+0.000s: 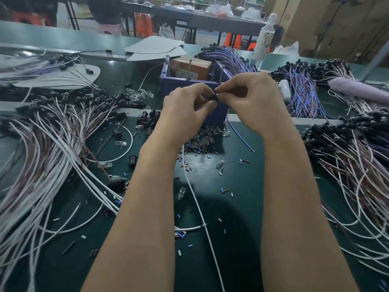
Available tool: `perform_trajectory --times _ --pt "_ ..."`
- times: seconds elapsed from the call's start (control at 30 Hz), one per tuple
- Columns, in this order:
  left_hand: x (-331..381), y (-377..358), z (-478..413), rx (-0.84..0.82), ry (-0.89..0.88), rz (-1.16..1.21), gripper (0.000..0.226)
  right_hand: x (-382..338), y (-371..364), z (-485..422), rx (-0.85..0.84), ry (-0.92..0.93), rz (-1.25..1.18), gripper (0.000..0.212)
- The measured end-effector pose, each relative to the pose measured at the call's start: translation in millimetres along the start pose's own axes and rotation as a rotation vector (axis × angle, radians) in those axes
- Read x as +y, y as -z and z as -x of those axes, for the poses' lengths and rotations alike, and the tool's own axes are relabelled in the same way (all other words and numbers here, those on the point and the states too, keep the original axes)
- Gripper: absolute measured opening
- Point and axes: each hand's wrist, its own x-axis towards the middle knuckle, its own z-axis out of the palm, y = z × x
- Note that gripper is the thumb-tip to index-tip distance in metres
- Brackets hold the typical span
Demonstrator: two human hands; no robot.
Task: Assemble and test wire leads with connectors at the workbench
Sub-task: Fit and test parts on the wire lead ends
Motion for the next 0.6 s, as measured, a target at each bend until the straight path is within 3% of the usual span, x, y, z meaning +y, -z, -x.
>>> perform_trajectory --times 0.17,0.3,0.6 --pt "-1 0 -1 0.007 -0.007 0.039 0.011 6 0 2 -0.049 -0.048 -0.207 0.018" --pt "-1 -1 -2 0.008 0.008 0.112 0.011 8 -6 4 0.041 -0.156 -0.480 0.008" --pt "-2 1 -1 0.042 -0.025 -0.007 0.012 13 -18 3 -0.017 -0.256 -0.625 0.008"
